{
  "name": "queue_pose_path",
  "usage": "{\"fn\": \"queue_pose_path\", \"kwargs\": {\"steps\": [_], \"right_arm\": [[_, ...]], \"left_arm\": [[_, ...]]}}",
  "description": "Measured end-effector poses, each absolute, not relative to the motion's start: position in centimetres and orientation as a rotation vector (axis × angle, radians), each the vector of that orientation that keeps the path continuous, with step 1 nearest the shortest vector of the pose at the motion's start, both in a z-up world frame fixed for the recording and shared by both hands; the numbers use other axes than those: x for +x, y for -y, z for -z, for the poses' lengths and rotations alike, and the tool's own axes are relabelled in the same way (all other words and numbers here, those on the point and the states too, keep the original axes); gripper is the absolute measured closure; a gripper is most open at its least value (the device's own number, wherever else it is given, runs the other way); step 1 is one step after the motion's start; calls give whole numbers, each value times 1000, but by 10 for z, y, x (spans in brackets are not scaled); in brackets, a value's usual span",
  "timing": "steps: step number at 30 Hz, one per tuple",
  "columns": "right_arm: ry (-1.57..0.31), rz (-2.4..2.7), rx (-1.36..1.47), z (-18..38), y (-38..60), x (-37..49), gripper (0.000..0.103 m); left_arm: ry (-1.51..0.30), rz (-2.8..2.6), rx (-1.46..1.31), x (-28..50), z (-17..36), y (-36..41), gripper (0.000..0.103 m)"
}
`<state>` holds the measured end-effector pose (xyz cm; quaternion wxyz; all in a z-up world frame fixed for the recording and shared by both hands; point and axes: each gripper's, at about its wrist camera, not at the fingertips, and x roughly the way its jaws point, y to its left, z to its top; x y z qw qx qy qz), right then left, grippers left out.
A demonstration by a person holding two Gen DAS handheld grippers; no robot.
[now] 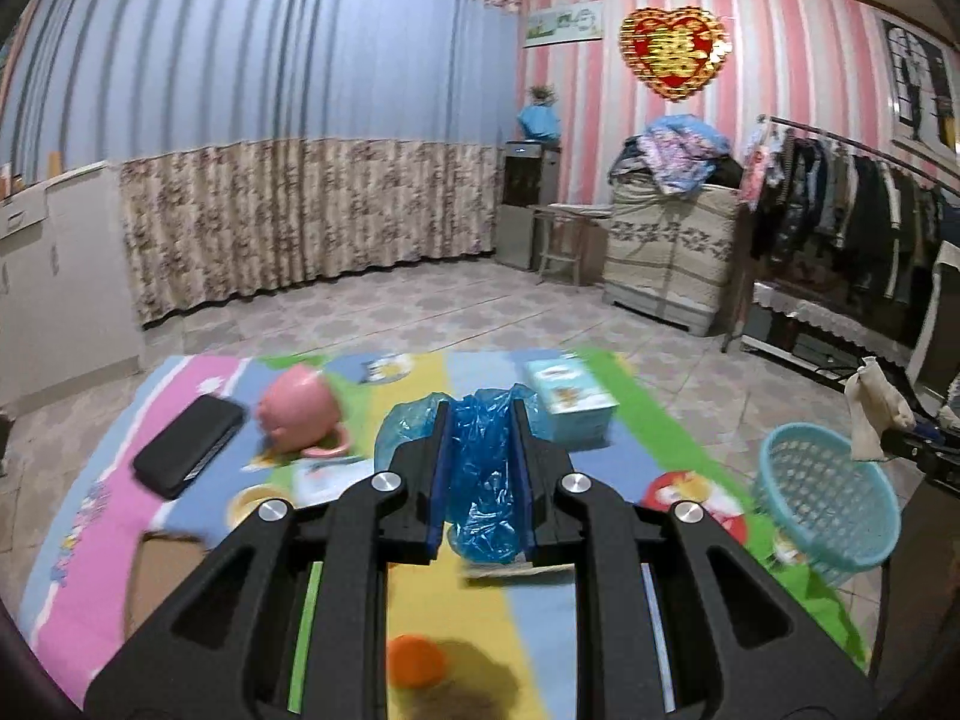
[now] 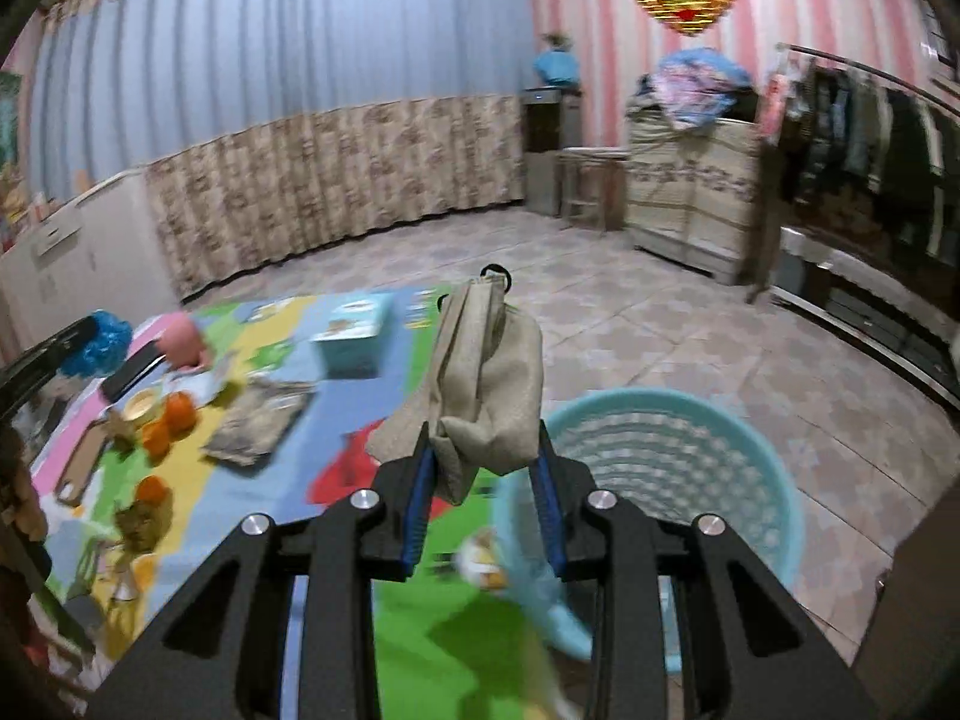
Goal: Collect trash
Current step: 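Carry both items over the blue basket and open both tools to drop them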
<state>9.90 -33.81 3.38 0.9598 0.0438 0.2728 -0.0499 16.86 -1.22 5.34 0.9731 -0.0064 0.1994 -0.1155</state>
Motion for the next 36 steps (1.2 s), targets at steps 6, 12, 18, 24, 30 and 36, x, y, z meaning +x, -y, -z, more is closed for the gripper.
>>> {"fn": "queue_pose_path", "kwargs": {"steps": [6, 12, 18, 24, 30, 36], "right_arm": [[-537, 202, 134, -25, 386, 92, 72], [-562, 250, 180, -6, 414, 91, 72], [-551, 286, 230, -1, 434, 81, 72], [-585, 320, 281, 15, 454, 85, 72], [-594, 330, 322, 21, 464, 83, 72], [-619, 320, 331, 29, 466, 86, 72]], "left_arm": [[-400, 322, -7, 174, -53, 79, 86], [-415, 398, 8, 178, -43, 136, 86], [-450, 481, 4, 181, -32, 182, 86], [-465, 599, 63, 172, -19, 242, 86], [-495, 677, 95, 172, -6, 286, 86], [-518, 688, 93, 184, 0, 308, 83]]}}
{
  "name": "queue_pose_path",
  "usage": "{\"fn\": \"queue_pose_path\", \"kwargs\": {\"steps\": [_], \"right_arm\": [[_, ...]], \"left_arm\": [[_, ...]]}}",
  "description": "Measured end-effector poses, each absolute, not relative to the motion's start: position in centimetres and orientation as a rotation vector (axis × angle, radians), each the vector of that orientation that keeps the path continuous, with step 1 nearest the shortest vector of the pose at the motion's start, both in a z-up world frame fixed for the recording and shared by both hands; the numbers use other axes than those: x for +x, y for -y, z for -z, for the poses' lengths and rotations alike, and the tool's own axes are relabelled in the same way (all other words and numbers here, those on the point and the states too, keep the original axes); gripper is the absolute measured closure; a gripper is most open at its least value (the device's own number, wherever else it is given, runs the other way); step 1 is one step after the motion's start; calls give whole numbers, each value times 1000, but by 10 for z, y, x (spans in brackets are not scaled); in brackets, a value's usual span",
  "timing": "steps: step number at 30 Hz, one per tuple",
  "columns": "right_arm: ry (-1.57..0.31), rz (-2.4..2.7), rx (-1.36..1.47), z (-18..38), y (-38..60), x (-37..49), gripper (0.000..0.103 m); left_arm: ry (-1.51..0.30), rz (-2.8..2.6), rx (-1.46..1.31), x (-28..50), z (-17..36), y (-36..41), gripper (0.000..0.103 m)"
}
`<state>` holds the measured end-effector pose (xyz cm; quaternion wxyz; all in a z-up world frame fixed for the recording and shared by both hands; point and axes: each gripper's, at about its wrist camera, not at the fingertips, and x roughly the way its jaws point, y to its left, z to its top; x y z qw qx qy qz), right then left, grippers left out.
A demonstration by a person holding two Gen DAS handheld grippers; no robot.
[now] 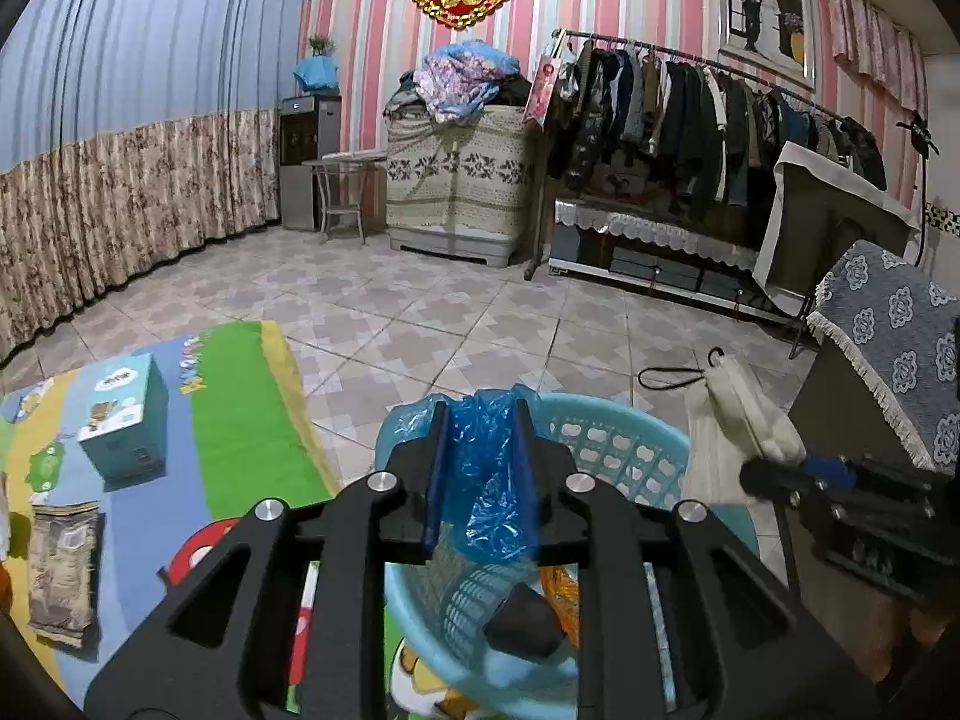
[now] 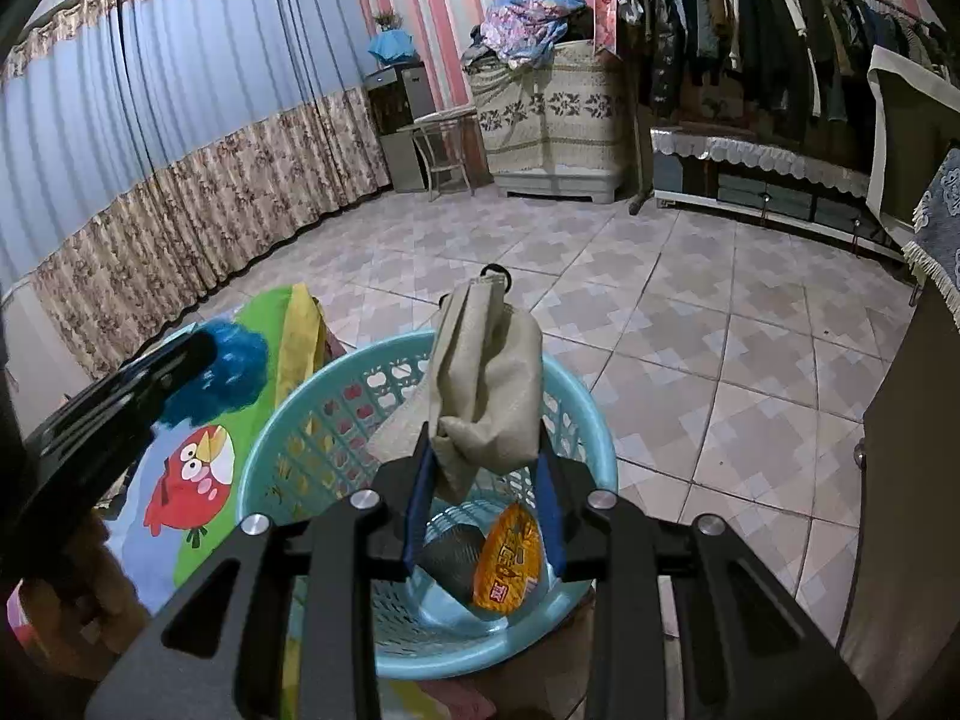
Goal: Collect trash
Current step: 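Carry both items over the blue basket and open both tools to drop them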
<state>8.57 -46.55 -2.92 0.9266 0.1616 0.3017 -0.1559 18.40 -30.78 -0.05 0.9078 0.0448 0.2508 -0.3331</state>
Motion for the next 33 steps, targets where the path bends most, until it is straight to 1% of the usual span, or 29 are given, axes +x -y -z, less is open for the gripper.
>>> {"fn": "queue_pose_path", "kwargs": {"steps": [1, 2, 3, 4, 5, 7, 9, 11, 13, 16, 19, 21, 23, 24, 25, 26, 27, 28, 33], "right_arm": [[-620, 319, 332, 29, 466, 86, 72], [-620, 318, 332, 29, 466, 86, 72], [-621, 317, 332, 30, 466, 86, 72], [-621, 316, 332, 30, 466, 86, 72], [-622, 314, 332, 30, 465, 86, 72], [-628, 308, 325, 32, 463, 88, 72], [-635, 303, 319, 33, 462, 91, 72], [-639, 297, 317, 35, 459, 93, 72], [-646, 290, 314, 37, 457, 95, 72], [-661, 275, 298, 40, 451, 102, 72], [-664, 267, 291, 41, 446, 109, 72], [-665, 262, 288, 43, 444, 113, 70], [-667, 264, 284, 46, 440, 117, 69], [-670, 269, 281, 47, 439, 119, 66], [-671, 272, 281, 48, 440, 121, 58], [-675, 280, 283, 50, 440, 122, 55], [-678, 286, 286, 52, 440, 123, 47], [-679, 294, 289, 53, 441, 124, 37], [-678, 334, 283, 55, 443, 123, 16]], "left_arm": [[-531, 691, 84, 188, 2, 311, 80], [-539, 691, 80, 192, 3, 313, 73], [-544, 687, 75, 195, 4, 315, 69], [-544, 677, 74, 198, 4, 317, 58], [-543, 669, 76, 202, 5, 317, 53], [-540, 650, 83, 206, 7, 317, 52], [-542, 631, 85, 210, 7, 313, 47], [-521, 596, 87, 211, 3, 303, 33], [-495, 560, 84, 211, -1, 295, 24], [-472, 520, 72, 211, -8, 279, 18], [-465, 493, 59, 214, -15, 264, 16], [-448, 469, 55, 212, -19, 253, 12], [-434, 450, 54, 210, -23, 244, 10], [-429, 440, 53, 209, -24, 240, 9], [-427, 434, 51, 207, -25, 237, 9], [-428, 429, 46, 206, -26, 233, 9], [-429, 425, 41, 205, -27, 229, 9], [-428, 421, 39, 203, -29, 225, 9], [-403, 393, 47, 195, -36, 206, 7]]}}
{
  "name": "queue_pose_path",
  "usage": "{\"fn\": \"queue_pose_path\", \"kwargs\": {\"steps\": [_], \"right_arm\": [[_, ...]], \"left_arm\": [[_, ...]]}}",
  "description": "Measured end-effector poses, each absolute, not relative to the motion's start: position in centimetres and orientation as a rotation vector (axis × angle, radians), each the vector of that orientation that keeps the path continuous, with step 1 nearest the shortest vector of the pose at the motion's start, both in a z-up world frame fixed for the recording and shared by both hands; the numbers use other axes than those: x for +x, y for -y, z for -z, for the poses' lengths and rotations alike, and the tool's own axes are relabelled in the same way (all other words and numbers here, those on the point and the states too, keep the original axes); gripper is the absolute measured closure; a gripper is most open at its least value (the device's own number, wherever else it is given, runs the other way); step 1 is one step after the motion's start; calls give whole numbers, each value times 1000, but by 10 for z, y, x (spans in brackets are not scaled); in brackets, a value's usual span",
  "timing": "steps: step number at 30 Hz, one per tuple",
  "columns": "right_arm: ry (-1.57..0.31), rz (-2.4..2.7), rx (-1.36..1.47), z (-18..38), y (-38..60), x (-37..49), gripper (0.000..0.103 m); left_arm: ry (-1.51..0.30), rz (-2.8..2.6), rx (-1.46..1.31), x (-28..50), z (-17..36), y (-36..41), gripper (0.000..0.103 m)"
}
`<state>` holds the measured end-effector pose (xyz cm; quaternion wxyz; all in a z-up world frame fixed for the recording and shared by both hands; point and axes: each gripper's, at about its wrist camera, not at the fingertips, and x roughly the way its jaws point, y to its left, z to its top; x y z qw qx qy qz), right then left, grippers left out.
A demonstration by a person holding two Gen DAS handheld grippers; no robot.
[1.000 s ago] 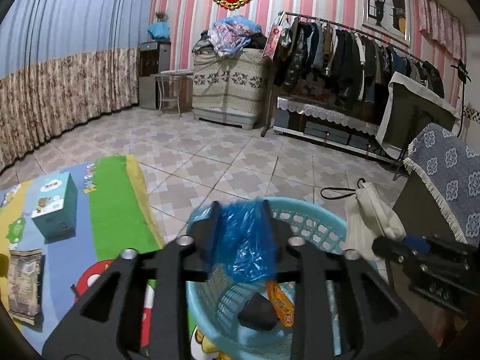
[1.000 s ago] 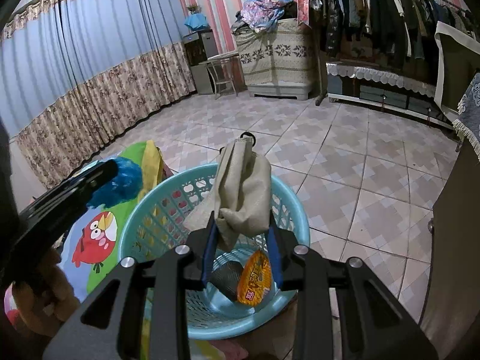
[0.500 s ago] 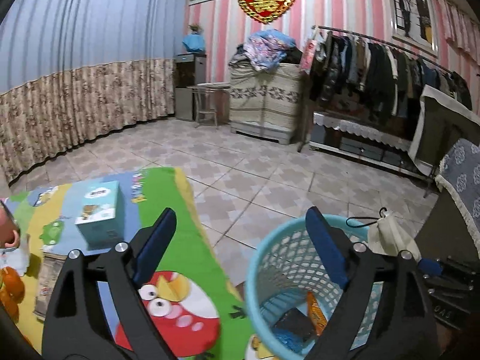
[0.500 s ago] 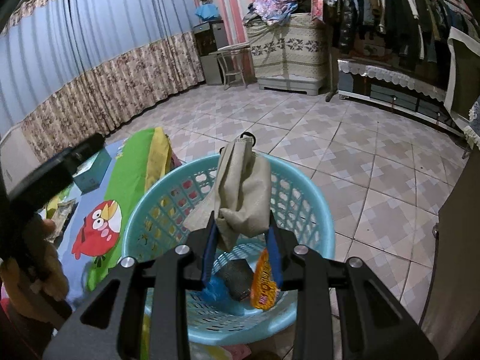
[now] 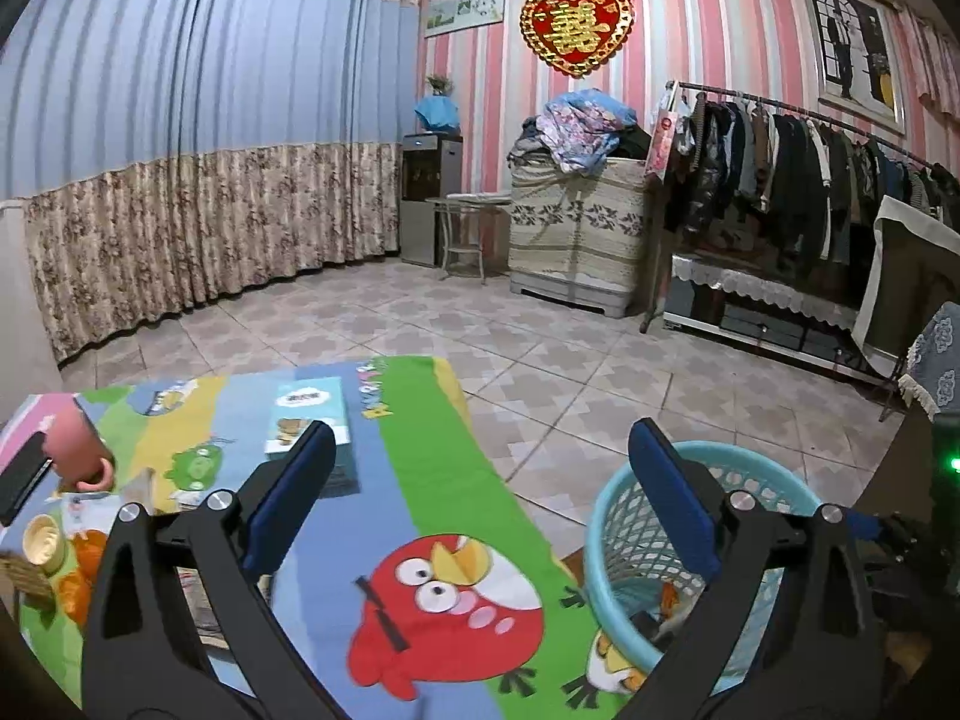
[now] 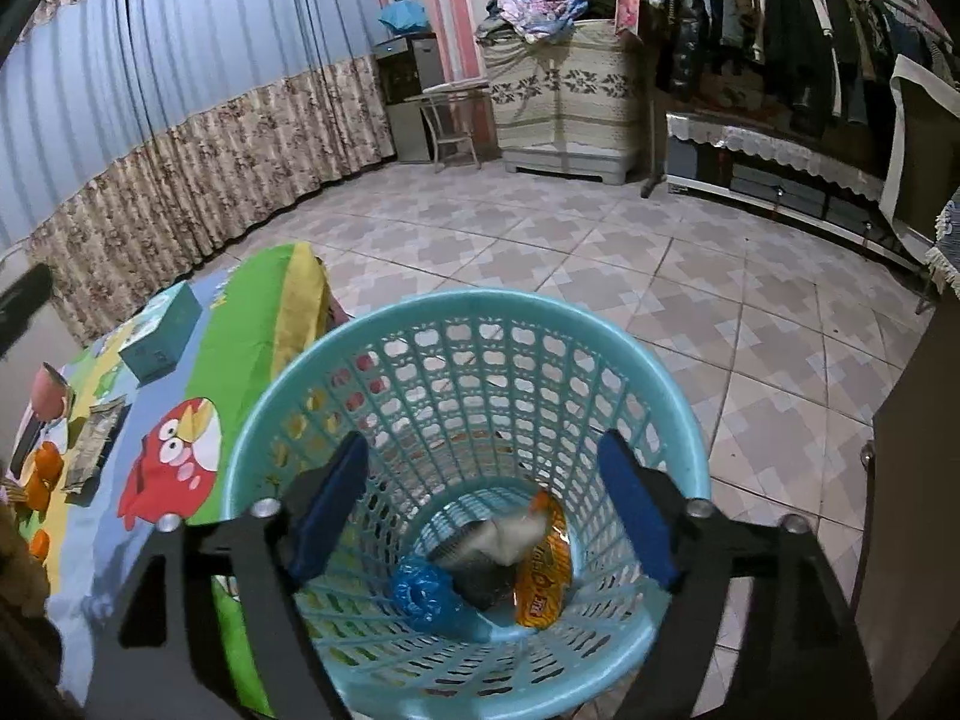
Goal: Collect trash
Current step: 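Move both open tools back over the mat, then grasp the brown crumpled paper with the left tool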
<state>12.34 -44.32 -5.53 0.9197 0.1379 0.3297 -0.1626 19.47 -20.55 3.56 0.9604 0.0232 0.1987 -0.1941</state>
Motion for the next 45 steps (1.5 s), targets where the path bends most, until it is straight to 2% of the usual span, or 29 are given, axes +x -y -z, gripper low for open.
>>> {"fn": "queue_pose_path", "kwargs": {"steps": [3, 6, 21, 29, 34, 45], "right_arm": [[-669, 344, 283, 52, 442, 122, 16], [-645, 360, 264, 45, 436, 119, 8], [-591, 225, 129, 21, 350, 110, 8], [-525, 113, 177, 9, 295, 97, 8], [-511, 80, 102, 15, 255, 97, 5], [-576, 33, 67, 40, 219, 109, 5]], "left_arm": [[-396, 375, 41, 189, -41, 190, 6], [-401, 357, 27, 184, -43, 174, 6], [-391, 218, 26, 149, -52, 67, 6], [-406, 120, 29, 128, -39, -1, 6], [-425, 59, 26, 118, -29, -37, 6], [-537, -11, -25, 115, 19, -97, 6]]}}
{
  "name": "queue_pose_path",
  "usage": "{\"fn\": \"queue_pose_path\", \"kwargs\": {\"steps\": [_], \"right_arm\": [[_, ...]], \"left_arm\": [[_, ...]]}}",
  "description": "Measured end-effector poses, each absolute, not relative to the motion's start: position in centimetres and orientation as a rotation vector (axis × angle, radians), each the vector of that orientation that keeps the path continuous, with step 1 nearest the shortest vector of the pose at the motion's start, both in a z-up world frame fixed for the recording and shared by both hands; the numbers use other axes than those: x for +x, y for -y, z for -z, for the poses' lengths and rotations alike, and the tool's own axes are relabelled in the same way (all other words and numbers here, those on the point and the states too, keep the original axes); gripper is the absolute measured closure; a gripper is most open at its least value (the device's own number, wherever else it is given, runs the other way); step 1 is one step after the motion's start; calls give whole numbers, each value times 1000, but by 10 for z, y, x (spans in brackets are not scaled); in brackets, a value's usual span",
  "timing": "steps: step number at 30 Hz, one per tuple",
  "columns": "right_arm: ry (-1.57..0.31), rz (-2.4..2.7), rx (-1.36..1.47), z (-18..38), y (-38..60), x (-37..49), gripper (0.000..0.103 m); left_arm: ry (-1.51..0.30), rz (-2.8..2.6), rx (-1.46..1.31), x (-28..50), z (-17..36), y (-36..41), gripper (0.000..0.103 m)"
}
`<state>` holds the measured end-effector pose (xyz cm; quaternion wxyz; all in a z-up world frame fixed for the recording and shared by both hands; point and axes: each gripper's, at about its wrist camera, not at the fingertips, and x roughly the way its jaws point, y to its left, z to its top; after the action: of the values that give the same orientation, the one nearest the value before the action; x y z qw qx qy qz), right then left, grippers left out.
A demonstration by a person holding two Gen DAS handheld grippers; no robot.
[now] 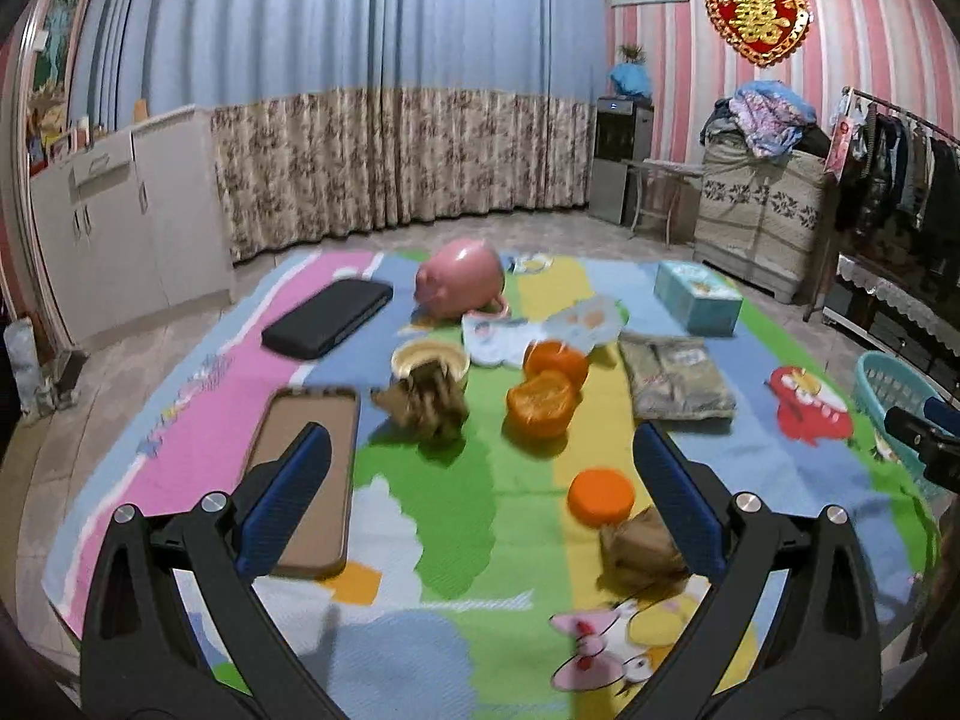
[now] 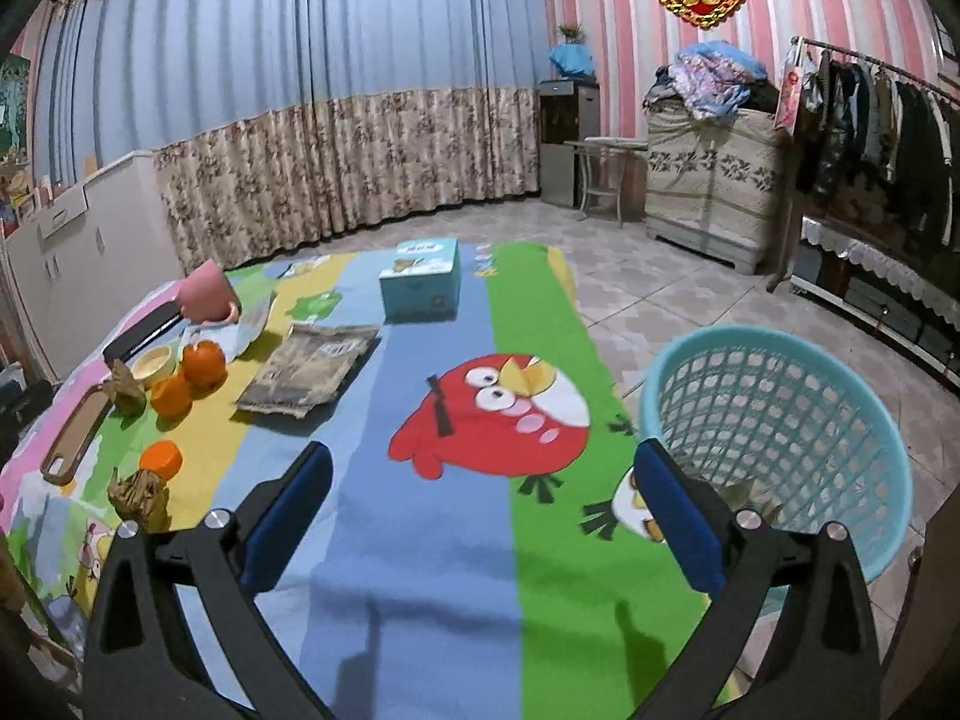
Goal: Collect trash
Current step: 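Grasp the brown crumpled paper with the left tool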
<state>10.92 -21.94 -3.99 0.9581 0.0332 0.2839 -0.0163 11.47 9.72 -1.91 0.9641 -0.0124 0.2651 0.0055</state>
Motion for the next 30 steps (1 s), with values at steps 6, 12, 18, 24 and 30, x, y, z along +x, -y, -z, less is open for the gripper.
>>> {"fn": "queue_pose_path", "kwargs": {"steps": [6, 12, 18, 24, 30], "right_arm": [[-604, 30, 32, 51, 207, 113, 5], [-620, 42, 3, 57, 205, 115, 5], [-627, 51, 12, 57, 208, 115, 5], [-635, 44, 22, 58, 205, 115, 5], [-646, 0, -2, 56, 174, 116, 5]], "left_arm": [[-603, 48, -68, 119, 44, -88, 6], [-626, 117, -16, 118, 59, -51, 6], [-694, 177, 0, 126, 73, -30, 31], [-713, 231, -4, 123, 78, -29, 54], [-638, 195, 42, 115, 53, -55, 55]]}}
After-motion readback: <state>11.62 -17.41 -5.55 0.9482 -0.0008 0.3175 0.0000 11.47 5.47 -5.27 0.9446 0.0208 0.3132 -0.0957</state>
